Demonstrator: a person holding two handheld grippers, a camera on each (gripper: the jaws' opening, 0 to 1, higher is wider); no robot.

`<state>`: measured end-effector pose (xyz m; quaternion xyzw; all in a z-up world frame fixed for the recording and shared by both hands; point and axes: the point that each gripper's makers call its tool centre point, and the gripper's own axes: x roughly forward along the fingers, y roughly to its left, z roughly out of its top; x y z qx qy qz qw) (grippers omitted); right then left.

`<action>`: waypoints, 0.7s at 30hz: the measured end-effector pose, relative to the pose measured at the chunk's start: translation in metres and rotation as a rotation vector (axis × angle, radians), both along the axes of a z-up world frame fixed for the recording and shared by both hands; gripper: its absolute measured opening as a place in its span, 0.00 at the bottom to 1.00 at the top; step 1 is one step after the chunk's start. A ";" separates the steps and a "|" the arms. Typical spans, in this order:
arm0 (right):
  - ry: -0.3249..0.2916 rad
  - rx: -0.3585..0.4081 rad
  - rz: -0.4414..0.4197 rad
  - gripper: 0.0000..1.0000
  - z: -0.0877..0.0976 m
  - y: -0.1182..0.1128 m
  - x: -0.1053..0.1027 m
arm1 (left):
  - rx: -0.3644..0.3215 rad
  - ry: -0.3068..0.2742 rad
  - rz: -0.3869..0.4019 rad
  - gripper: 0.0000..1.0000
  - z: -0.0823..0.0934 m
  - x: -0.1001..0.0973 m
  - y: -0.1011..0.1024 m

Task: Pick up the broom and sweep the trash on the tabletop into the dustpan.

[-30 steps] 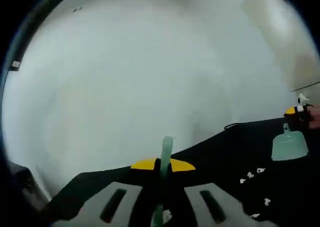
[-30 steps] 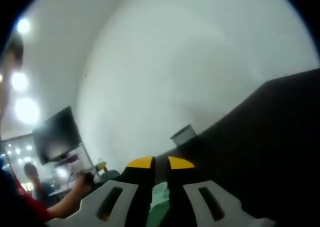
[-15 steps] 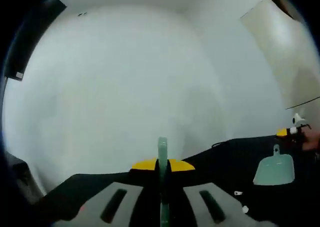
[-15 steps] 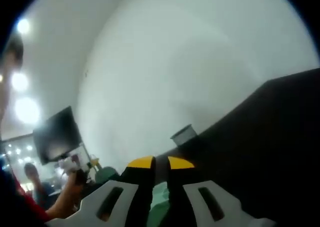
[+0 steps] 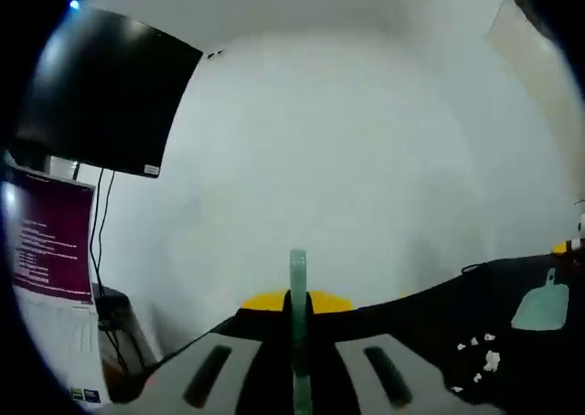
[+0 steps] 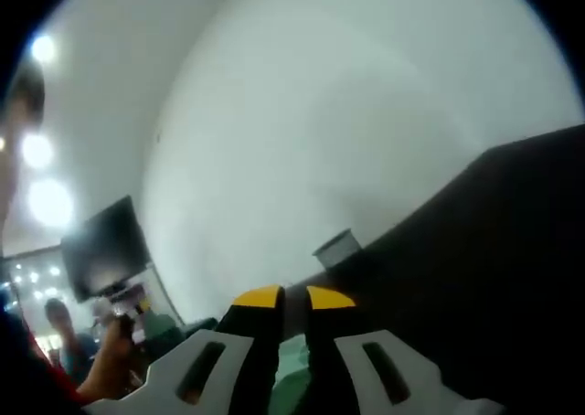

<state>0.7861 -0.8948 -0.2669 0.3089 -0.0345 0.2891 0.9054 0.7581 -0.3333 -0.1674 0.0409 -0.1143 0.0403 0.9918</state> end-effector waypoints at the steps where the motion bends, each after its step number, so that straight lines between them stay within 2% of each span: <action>1: 0.000 0.001 -0.001 0.12 0.000 0.000 0.000 | -0.026 0.032 0.005 0.04 -0.008 -0.001 0.004; 3: 0.000 0.003 -0.002 0.12 0.000 -0.001 0.000 | -0.046 0.112 0.037 0.04 -0.026 -0.004 0.012; 5: 0.000 0.001 -0.003 0.12 0.000 -0.001 0.000 | -0.111 0.166 0.022 0.04 -0.045 -0.003 0.010; 6: 0.000 -0.003 -0.003 0.12 0.000 0.000 0.000 | -0.153 0.091 -0.003 0.04 -0.036 -0.003 0.006; 7: 0.000 -0.006 -0.004 0.12 0.000 0.000 0.000 | -0.203 0.122 0.010 0.05 -0.044 -0.005 0.005; 10: -0.001 -0.010 -0.003 0.12 -0.001 0.000 0.000 | -0.158 0.128 0.035 0.06 -0.043 0.000 -0.010; 12: -0.002 -0.009 -0.003 0.12 0.000 0.000 0.000 | -0.140 0.126 0.021 0.06 -0.045 0.012 -0.034; 14: -0.002 -0.007 -0.004 0.12 0.000 0.000 0.000 | -0.066 0.152 0.008 0.07 -0.052 0.023 -0.055; 17: 0.000 -0.002 -0.005 0.12 -0.001 -0.002 0.000 | -0.012 0.174 0.005 0.08 -0.059 0.035 -0.080; 21: 0.000 -0.002 -0.002 0.12 -0.001 -0.001 0.001 | 0.026 0.185 -0.017 0.08 -0.061 0.046 -0.112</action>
